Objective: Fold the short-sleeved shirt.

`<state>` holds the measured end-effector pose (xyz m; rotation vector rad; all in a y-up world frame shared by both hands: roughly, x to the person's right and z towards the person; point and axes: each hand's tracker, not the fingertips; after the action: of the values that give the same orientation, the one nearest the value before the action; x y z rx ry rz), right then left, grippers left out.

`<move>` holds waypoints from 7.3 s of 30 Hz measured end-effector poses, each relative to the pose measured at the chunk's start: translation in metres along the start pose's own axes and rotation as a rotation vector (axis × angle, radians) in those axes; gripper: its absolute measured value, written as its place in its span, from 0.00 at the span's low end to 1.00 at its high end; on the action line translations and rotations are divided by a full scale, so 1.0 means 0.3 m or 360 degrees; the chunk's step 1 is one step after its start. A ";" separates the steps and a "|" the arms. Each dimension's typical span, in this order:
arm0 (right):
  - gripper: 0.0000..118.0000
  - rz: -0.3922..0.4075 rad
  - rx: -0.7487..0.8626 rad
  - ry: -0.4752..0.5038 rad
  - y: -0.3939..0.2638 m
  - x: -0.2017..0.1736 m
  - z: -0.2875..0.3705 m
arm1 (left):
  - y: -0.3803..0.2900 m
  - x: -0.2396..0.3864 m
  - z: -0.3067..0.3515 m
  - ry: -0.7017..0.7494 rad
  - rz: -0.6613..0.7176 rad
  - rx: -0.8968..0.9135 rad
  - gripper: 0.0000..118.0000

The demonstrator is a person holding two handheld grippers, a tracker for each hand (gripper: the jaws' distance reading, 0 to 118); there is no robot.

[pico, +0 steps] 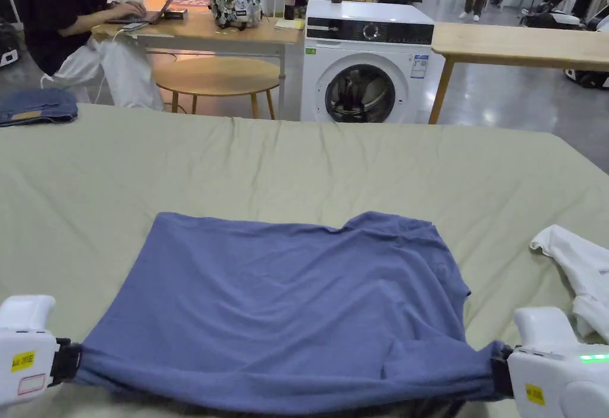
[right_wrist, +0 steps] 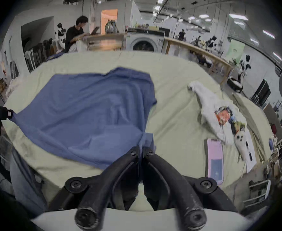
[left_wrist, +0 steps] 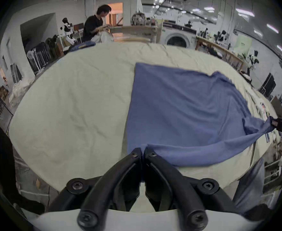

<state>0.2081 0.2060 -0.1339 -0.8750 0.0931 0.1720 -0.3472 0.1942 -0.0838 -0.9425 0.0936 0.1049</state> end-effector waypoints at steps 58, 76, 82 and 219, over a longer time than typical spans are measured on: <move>0.00 -0.0254 0.0680 0.0067 0.131 -0.260 -0.023 | 0.140 0.218 -0.013 0.0000 0.0007 0.0606 0.00; 0.00 -0.0181 0.0424 0.0085 0.096 -0.271 -0.082 | -0.003 -0.045 -0.129 0.0066 0.0131 -0.0263 0.44; 0.00 -0.0146 0.0345 0.0063 0.080 -0.250 -0.105 | -0.066 -0.027 -0.212 0.0088 0.0173 -0.0350 0.43; 0.00 -0.0261 0.0267 0.0081 0.196 -0.112 -0.298 | 0.366 -0.001 -0.432 -0.0041 0.0037 -0.0333 0.00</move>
<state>0.1631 0.1705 -0.2302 -0.7163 0.0816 -0.0119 -0.3662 0.1531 -0.2476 -1.1491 0.0708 0.1503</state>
